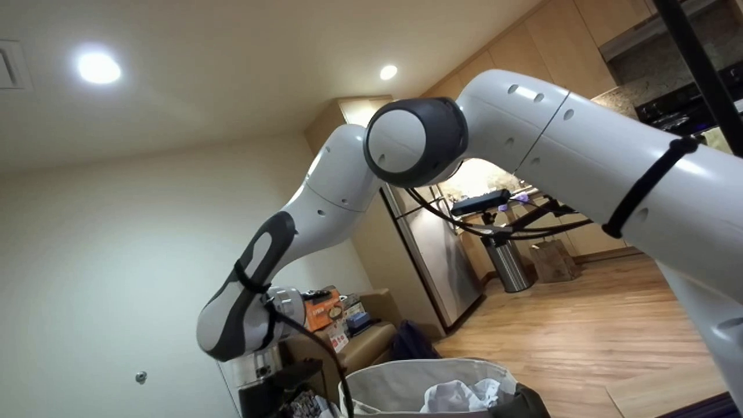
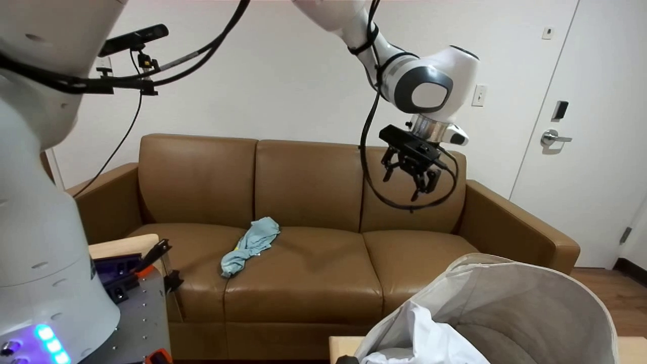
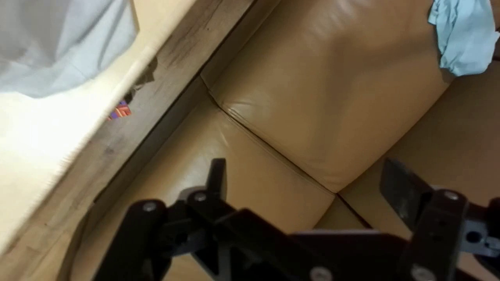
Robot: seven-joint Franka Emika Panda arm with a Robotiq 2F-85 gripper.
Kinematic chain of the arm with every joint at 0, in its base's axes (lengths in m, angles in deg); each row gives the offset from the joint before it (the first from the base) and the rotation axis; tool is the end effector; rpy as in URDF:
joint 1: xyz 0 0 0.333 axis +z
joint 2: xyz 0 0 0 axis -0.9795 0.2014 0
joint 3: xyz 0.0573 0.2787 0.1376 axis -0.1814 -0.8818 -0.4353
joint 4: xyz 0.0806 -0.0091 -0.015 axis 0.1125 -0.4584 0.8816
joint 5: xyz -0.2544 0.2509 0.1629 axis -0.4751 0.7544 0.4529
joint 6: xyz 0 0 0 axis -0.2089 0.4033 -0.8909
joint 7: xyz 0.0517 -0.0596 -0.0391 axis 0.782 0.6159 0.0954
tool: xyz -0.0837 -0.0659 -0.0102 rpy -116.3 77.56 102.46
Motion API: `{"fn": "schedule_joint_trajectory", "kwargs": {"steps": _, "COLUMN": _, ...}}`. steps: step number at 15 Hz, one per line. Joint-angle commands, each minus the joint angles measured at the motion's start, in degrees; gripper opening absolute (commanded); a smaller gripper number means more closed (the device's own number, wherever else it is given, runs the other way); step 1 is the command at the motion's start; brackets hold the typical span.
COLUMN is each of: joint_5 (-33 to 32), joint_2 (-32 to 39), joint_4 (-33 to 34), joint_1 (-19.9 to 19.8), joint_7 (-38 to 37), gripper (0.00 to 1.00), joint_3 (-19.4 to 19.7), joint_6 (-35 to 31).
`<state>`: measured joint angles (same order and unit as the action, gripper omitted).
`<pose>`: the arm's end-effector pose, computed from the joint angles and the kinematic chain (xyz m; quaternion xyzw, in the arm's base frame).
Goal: Move all the clothes from the couch and put them in the carrier bag
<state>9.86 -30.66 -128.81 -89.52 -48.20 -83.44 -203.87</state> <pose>0.6925 -0.0692 0.3034 -0.9851 -0.0938 -0.0275 0.1418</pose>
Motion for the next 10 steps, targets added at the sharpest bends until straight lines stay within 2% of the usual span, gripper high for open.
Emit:
{"fn": "schedule_joint_trajectory", "kwargs": {"steps": 1, "joint_5": -2.05, "joint_2": 6.89, "joint_4": 8.47, "joint_1": 4.95, "joint_7": 2.09, "gripper": 1.0, "joint_3": -3.66, "joint_6": 2.12}}
{"fn": "schedule_joint_trajectory", "kwargs": {"steps": 7, "joint_5": -8.53, "joint_2": 22.26, "joint_4": 25.55, "joint_1": 15.98, "joint_7": 2.5, "gripper": 1.0, "joint_3": -7.76, "joint_6": 9.11}}
{"fn": "schedule_joint_trajectory", "kwargs": {"steps": 9, "joint_5": -9.8, "joint_2": 26.53, "joint_4": 31.15, "joint_1": 17.47, "joint_7": 5.23, "gripper": 1.0, "joint_3": -8.84, "joint_6": 13.75}}
{"fn": "schedule_joint_trajectory", "kwargs": {"steps": 10, "joint_5": -9.69, "joint_2": 27.69, "joint_4": 33.55, "joint_1": 16.47, "joint_7": 8.2, "gripper": 1.0, "joint_3": -9.51, "joint_6": 17.48}}
